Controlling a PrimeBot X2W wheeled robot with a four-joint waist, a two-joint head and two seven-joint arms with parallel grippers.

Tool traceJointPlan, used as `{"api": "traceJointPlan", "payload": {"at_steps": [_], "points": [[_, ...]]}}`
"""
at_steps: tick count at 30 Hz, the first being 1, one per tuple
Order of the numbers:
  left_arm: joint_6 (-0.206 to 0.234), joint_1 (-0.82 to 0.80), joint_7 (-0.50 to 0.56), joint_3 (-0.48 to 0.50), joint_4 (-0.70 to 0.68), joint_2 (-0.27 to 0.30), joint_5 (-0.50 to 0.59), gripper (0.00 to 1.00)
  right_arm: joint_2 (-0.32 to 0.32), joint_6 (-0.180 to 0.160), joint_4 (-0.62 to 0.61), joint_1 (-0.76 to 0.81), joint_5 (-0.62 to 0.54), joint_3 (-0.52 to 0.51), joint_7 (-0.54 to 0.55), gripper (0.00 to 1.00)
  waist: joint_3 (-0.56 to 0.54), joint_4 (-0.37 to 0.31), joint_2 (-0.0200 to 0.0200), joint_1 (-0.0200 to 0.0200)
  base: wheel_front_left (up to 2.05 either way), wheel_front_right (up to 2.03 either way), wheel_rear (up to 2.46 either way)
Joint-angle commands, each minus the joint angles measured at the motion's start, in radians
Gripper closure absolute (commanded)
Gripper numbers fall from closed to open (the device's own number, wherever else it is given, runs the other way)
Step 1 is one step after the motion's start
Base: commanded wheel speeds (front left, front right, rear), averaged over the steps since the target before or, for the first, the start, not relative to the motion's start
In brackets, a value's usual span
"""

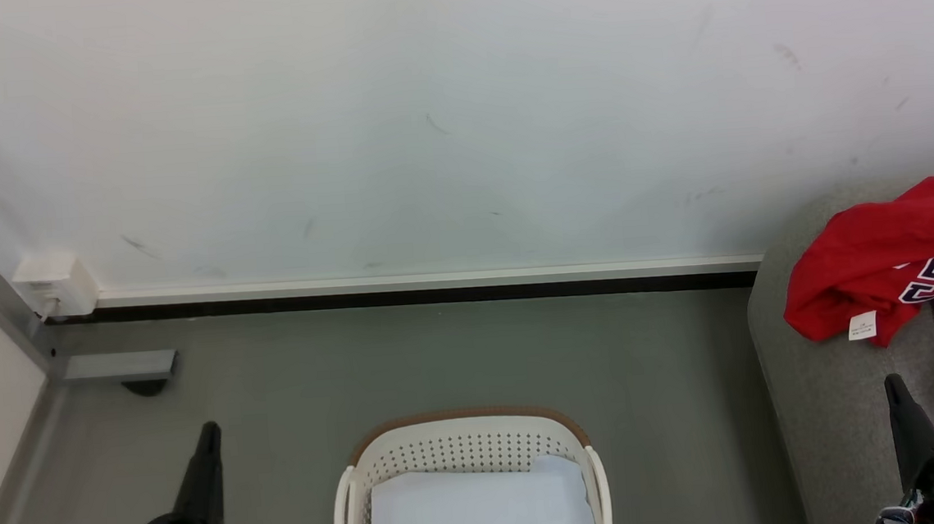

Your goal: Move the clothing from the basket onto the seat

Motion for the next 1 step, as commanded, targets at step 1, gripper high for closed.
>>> {"api": "traceJointPlan", "payload": {"at_steps": [1], "points": [[-0.005, -0.007, 0.004, 0.002, -0.004, 0.007, -0.014, 1.00, 0.002, -0.002, -0.004, -0.012, -0.008, -0.005, 0.003, 1.00, 0.000, 0.000, 0.0000, 0.0000, 0.00, 0.00, 0.00]]}}
